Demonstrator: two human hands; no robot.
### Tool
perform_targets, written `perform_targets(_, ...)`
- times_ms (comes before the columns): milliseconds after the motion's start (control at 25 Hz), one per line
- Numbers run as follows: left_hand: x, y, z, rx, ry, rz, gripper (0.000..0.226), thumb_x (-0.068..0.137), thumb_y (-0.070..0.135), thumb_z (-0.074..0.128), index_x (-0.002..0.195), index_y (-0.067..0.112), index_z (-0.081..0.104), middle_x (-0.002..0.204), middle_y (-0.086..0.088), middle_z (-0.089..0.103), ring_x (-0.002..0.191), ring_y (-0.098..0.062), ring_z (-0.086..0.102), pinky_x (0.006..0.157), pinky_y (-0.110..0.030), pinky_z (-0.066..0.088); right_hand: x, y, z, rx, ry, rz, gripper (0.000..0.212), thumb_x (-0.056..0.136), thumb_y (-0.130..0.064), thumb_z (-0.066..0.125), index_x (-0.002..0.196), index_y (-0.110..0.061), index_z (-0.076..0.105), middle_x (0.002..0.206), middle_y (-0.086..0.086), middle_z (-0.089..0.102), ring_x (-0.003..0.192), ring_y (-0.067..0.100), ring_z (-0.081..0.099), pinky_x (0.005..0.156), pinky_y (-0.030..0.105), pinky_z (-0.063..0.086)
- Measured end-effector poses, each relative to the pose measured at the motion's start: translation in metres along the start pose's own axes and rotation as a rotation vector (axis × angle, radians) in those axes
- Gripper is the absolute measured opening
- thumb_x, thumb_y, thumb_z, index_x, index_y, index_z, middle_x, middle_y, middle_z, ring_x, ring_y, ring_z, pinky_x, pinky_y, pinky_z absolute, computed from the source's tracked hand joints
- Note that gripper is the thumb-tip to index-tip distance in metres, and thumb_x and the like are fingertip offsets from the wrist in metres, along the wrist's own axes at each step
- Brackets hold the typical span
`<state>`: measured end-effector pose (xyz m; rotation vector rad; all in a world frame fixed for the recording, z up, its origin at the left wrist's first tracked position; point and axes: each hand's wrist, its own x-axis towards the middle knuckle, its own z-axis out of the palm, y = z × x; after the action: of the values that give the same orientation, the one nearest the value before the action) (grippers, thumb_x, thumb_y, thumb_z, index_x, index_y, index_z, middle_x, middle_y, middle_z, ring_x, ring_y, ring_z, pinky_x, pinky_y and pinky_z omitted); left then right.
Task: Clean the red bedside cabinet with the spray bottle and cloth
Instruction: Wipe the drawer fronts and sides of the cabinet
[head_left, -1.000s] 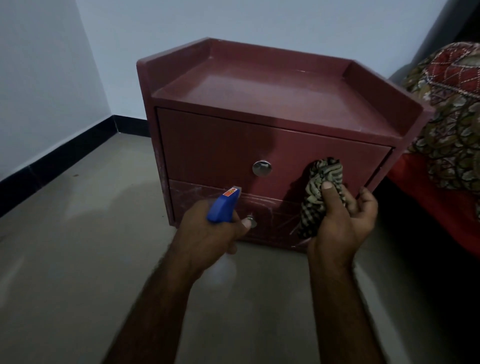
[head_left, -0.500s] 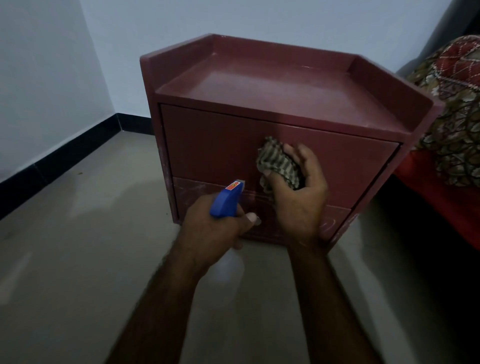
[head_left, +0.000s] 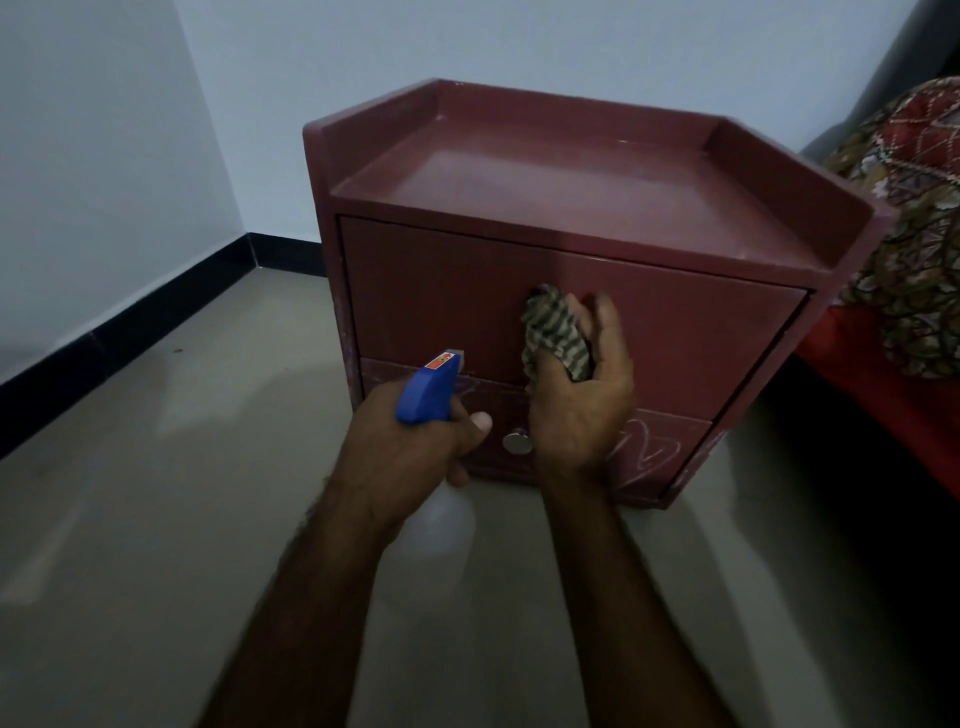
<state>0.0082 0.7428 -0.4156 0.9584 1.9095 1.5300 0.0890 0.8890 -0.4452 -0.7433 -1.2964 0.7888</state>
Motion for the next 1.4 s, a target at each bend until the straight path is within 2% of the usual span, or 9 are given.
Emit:
perform_targets(80, -0.001, 0.003, -0.004, -0.012, 0.011, 0.01, 0.018, 0.084, 0.02, 0.079, 0.088, 0.006, 0.069, 0.057, -0.004, 0.067, 0.056, -0.019, 0.068, 0.07, -0.029, 0.047, 0.0, 0.001, -0.013, -0.277, -0.052, -0.276, 0.067, 0.073, 0.01, 0.068, 0.135, -0.013, 0.066, 0.109, -0.02, 0.058, 0.111, 0.025, 0.06, 0.102, 0.023, 0.048)
perform_targets(360, -0.001, 0.008, -0.005, -0.019, 0.027, 0.022, 0.019, 0.084, 0.02, 0.079, 0.082, 0.006, 0.067, 0.056, -0.002, 0.065, 0.052, -0.018, 0.066, 0.056, -0.017, 0.048, 0.045, -0.013, -0.022, -0.701, -0.575, -0.699, 0.078, 0.067, -0.002, 0.059, 0.139, -0.033, 0.062, 0.123, -0.006, 0.065, 0.117, 0.025, 0.053, 0.085, 0.037, 0.055)
perform_targets(520, -0.004, 0.011, 0.001, -0.032, 0.031, 0.002, 0.019, 0.085, 0.019, 0.077, 0.082, 0.004, 0.067, 0.058, -0.003, 0.066, 0.06, -0.027, 0.07, 0.067, -0.025, 0.045, 0.019, -0.007, -0.02, -0.262, -0.299, -0.161, 0.074, 0.069, 0.017, 0.064, 0.136, -0.015, 0.065, 0.126, 0.005, 0.066, 0.117, 0.011, 0.054, 0.104, 0.018, 0.045)
perform_targets(640, -0.005, 0.011, 0.002, -0.036, 0.04, 0.008, 0.016, 0.085, 0.018, 0.078, 0.08, 0.006, 0.067, 0.057, -0.003, 0.066, 0.059, -0.03, 0.07, 0.07, -0.027, 0.045, 0.002, -0.02, 0.006, 0.259, -0.095, 0.316, 0.069, 0.074, 0.022, 0.066, 0.135, -0.011, 0.062, 0.121, 0.008, 0.072, 0.119, 0.024, 0.066, 0.105, 0.046, 0.053)
perform_targets(720, -0.006, 0.011, 0.0, -0.039, 0.05, 0.009, 0.016, 0.084, 0.018, 0.078, 0.079, 0.008, 0.067, 0.058, -0.004, 0.066, 0.062, -0.033, 0.071, 0.072, -0.029, 0.045, 0.006, -0.024, 0.004, -0.028, -0.09, 0.138, 0.07, 0.069, 0.019, 0.062, 0.128, -0.018, 0.069, 0.116, 0.003, 0.067, 0.112, 0.016, 0.064, 0.101, 0.039, 0.054)
perform_targets(920, -0.003, 0.013, -0.006, -0.04, 0.074, 0.004, 0.018, 0.085, 0.017, 0.077, 0.084, 0.003, 0.067, 0.064, -0.01, 0.066, 0.057, -0.024, 0.067, 0.068, -0.028, 0.047, 0.048, -0.014, -0.024, -0.571, -0.552, -0.721, 0.077, 0.06, 0.011, 0.062, 0.129, -0.022, 0.07, 0.118, -0.009, 0.061, 0.111, 0.025, 0.057, 0.077, 0.032, 0.057)
perform_targets(1160, -0.007, 0.02, -0.008, -0.051, 0.1, 0.035, 0.016, 0.088, 0.018, 0.074, 0.087, 0.003, 0.068, 0.062, -0.01, 0.065, 0.058, -0.021, 0.068, 0.061, -0.015, 0.048, 0.011, -0.016, -0.002, -0.255, -0.217, -0.076, 0.074, 0.061, 0.021, 0.054, 0.125, -0.013, 0.07, 0.111, 0.002, 0.069, 0.11, 0.004, 0.052, 0.094, 0.009, 0.045)
perform_targets(1320, -0.008, 0.023, -0.018, -0.046, 0.12, 0.035, 0.014, 0.088, 0.018, 0.074, 0.089, 0.005, 0.069, 0.065, -0.014, 0.067, 0.06, -0.023, 0.07, 0.06, -0.011, 0.046, 0.032, -0.016, -0.013, -0.583, -0.445, -0.644, 0.066, 0.064, 0.009, 0.06, 0.121, -0.023, 0.071, 0.112, -0.011, 0.061, 0.107, 0.024, 0.056, 0.071, 0.027, 0.052)
perform_targets(1400, -0.009, 0.023, -0.02, -0.048, 0.143, 0.021, 0.015, 0.088, 0.019, 0.074, 0.086, 0.005, 0.069, 0.062, -0.011, 0.066, 0.059, -0.022, 0.069, 0.064, -0.019, 0.045, 0.046, -0.01, -0.023, -0.631, -0.523, -0.663, 0.072, 0.063, 0.007, 0.062, 0.126, -0.027, 0.069, 0.118, -0.012, 0.054, 0.107, 0.018, 0.057, 0.073, 0.026, 0.052)
